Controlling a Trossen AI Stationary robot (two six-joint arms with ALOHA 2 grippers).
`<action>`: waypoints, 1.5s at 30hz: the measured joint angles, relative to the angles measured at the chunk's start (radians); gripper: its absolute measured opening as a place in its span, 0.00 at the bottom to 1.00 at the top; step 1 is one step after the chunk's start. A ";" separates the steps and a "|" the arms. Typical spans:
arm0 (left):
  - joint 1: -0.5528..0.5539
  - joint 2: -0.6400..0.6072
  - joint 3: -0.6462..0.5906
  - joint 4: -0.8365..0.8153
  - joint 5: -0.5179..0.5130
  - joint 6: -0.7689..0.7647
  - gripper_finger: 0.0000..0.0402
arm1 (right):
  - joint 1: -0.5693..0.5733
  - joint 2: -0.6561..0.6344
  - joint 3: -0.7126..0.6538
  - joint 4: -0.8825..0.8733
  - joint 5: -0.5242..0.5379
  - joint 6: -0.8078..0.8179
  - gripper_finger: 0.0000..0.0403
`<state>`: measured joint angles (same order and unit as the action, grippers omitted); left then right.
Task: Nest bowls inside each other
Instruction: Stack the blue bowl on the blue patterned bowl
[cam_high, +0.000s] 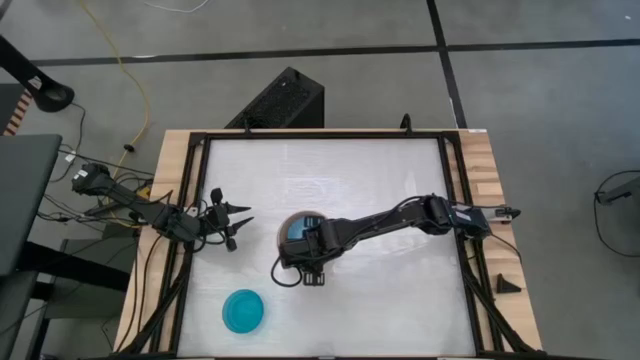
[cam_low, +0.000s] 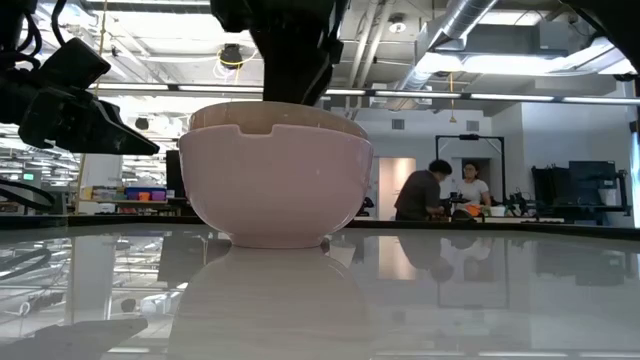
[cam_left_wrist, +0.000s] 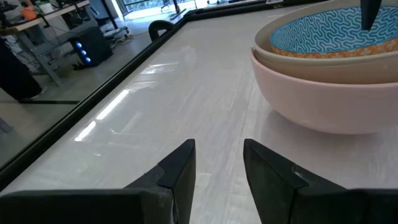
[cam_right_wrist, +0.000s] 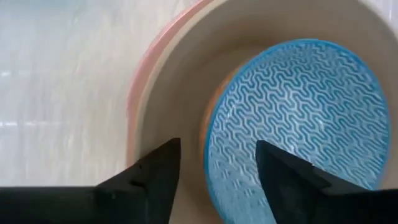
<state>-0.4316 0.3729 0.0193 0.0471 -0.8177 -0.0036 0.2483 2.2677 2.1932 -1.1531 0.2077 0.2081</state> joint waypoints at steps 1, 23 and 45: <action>0.000 0.000 0.000 0.000 0.000 0.000 0.31 | 0.002 0.000 0.018 -0.026 0.000 0.000 0.60; 0.000 0.000 0.000 0.001 0.001 0.000 0.31 | 0.116 0.014 0.151 0.151 0.000 -0.244 0.61; 0.000 0.000 0.000 0.000 0.002 0.000 0.31 | 0.174 0.013 -0.288 1.128 -0.195 -0.747 0.61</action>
<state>-0.4315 0.3729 0.0193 0.0475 -0.8160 -0.0036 0.4220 2.2807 1.9053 -0.0249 0.0127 -0.5392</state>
